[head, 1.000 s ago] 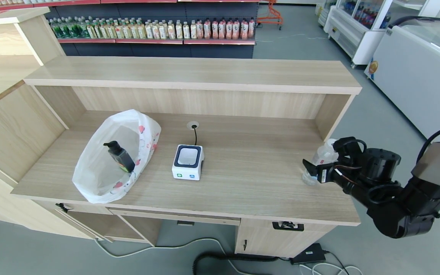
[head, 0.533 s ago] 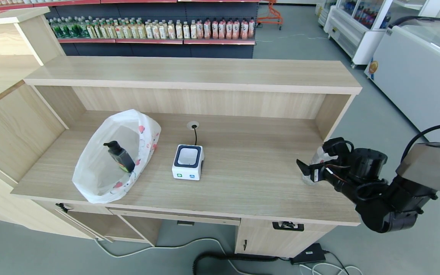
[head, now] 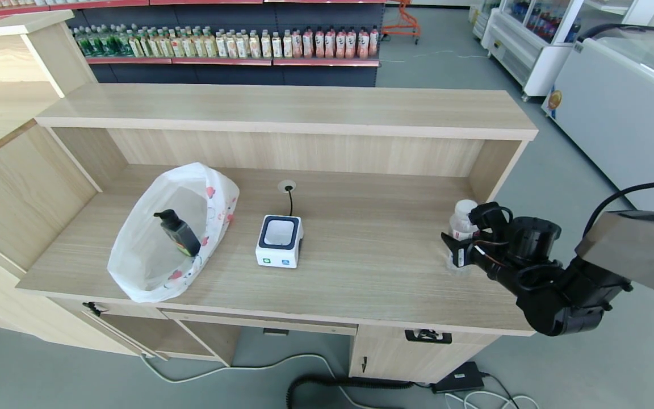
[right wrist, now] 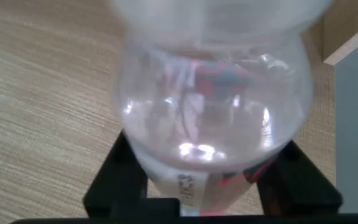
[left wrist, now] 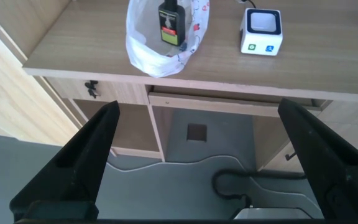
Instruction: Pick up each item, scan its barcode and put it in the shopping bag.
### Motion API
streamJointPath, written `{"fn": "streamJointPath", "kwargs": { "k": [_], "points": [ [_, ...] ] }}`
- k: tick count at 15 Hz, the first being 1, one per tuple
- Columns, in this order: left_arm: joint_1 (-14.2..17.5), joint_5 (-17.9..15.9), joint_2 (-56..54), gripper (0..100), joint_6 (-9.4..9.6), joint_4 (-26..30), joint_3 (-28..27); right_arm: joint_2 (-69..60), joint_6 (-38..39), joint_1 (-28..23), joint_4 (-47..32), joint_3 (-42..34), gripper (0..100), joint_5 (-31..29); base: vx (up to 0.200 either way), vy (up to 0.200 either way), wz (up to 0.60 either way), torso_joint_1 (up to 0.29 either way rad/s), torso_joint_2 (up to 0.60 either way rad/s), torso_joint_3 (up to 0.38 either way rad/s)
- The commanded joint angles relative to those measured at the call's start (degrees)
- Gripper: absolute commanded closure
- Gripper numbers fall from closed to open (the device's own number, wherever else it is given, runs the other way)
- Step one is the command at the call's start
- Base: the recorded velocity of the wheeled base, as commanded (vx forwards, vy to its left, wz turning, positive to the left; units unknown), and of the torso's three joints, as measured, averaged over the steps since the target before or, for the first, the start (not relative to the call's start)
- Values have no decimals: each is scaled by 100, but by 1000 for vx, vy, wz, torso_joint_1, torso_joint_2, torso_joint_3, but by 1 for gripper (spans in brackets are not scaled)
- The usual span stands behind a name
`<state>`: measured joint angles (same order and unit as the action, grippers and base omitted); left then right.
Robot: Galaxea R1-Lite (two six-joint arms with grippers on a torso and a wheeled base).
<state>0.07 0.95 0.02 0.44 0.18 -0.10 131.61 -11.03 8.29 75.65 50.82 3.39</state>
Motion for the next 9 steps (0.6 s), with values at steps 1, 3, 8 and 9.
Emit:
{"fn": "streamJointPath", "kwargs": {
  "k": [1, 3, 8, 9],
  "points": [
    [1, 2, -2, 0, 0, -1, 1, -4, -4, 41, 11, 77, 100, 4, 0, 0, 0, 0, 0, 0],
    [1, 2, -2, 0, 0, -1, 1, -4, -22, 41, 55, 33, 100, 13, 0, 0, 0, 0, 0, 0],
    [1, 2, -2, 0, 0, -1, 1, -65, -162, 41, 46, -37, 100, 57, 0, 0, 0, 0, 0, 0],
    [1, 2, -2, 0, 0, -1, 1, -144, -154, 50, 46, -90, 100, 92, 0, 0, 0, 0, 0, 0]
  ]
}}
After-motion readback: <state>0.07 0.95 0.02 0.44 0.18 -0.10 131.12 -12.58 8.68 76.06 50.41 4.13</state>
